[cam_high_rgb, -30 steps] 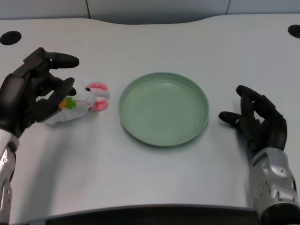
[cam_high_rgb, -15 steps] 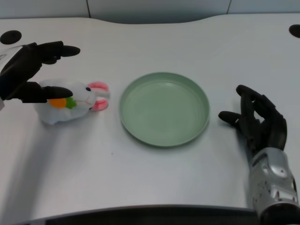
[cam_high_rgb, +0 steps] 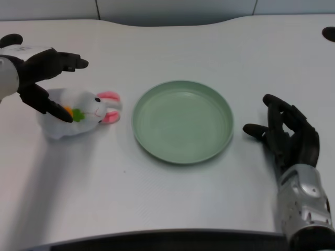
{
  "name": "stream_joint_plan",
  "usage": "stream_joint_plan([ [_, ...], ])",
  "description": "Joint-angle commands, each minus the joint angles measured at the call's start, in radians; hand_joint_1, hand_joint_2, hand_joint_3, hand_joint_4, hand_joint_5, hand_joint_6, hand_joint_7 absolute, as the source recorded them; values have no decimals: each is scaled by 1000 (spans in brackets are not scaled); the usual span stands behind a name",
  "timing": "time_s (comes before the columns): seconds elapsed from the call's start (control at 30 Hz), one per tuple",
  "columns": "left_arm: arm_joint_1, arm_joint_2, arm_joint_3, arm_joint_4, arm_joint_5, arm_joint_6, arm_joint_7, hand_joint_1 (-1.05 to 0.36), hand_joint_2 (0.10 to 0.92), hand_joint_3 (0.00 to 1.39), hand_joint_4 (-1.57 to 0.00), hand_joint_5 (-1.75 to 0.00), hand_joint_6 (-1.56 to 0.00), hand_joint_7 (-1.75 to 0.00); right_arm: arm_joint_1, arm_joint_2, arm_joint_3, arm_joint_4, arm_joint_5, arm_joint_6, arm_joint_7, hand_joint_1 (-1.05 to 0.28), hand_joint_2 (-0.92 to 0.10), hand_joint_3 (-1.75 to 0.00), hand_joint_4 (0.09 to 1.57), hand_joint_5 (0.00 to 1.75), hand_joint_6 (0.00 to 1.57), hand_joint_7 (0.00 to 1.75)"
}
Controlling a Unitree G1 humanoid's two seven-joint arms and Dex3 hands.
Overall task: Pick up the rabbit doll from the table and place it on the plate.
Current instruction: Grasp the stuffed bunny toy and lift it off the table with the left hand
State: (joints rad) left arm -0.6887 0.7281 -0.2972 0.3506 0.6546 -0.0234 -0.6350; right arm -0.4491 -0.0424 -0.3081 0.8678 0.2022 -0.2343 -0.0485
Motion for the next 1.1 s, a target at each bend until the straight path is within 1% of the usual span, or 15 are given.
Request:
stream_joint_plan([
  [0.03,-28,-20,-44,45,23,1,-10,-900,843,2,1,1,-105,-1,10,7,4,-8,3,0,0,-304,-921,-308,730,1012,676,472],
  [0.1,-40,-33,-62,76,30,6,-18,-898,846,4,1,1,-95,0,12,9,3,-15,5,2,-1,-304,-921,-304,735,1015,685,477],
  [0.17,-51,-45,-77,104,36,7,-16,-896,843,2,0,0,-102,-6,14,11,5,-21,4,5,-4,-310,-921,-297,735,1015,684,478],
  [0.27,-71,-73,-103,175,51,-2,11,-912,840,1,-6,-3,-111,-10,11,9,0,-18,8,12,-5,-310,-921,-293,749,1026,691,482],
  [0.33,-88,-92,-126,236,69,-20,46,-939,840,1,-11,-7,-118,-12,9,8,-2,-19,9,19,-10,-303,-921,-288,756,1030,704,486],
  [0.4,-110,-109,-148,296,87,-39,78,-957,845,3,-16,-10,-121,-13,10,10,-2,-25,9,26,-16,-301,-921,-282,760,1028,709,486],
  [0.43,-128,-124,-162,339,99,-43,102,-960,846,4,-18,-12,-121,-13,10,9,0,-28,6,30,-19,-301,-921,-280,761,1027,711,486],
  [0.5,-157,-145,-181,405,116,-52,141,-935,847,2,-21,-15,-114,-8,13,8,4,-32,1,32,-21,-307,-921,-283,758,1024,702,479],
  [0.53,-170,-153,-194,440,129,-60,171,-929,847,2,-22,-16,-112,-6,14,8,4,-31,1,29,-19,-307,-921,-286,756,1024,701,479],
  [0.63,-204,-170,-229,535,164,-71,242,-919,836,0,-23,-20,-110,-5,20,12,1,-34,9,20,-8,-299,-921,-291,760,1023,708,481],
  [0.7,-218,-176,-241,576,172,-77,266,-907,831,0,-21,-21,-111,-5,22,13,0,-35,12,15,-3,-297,-921,-294,748,1017,700,476],
  [0.8,-232,-181,-251,608,171,-87,284,-901,829,0,-20,-23,-111,-4,23,14,-1,-36,12,14,-2,-296,-921,-297,744,1015,697,474],
  [0.83,-235,-181,-267,629,189,-90,322,-901,829,0,-19,-23,-111,-4,24,13,1,-39,10,17,-3,-296,-921,-297,744,1015,697,474],
  [1.0,-259,-185,-319,707,245,-101,435,-861,832,1,-38,-38,-128,-10,26,11,-2,-42,12,22,-3,-299,-921,-301,746,1011,705,472],
  [1.1,-270,-186,-336,735,258,-116,472,-839,833,1,-58,-52,-131,-9,26,9,-1,-40,10,15,3,-297,-921,-293,753,1011,696,465],
])
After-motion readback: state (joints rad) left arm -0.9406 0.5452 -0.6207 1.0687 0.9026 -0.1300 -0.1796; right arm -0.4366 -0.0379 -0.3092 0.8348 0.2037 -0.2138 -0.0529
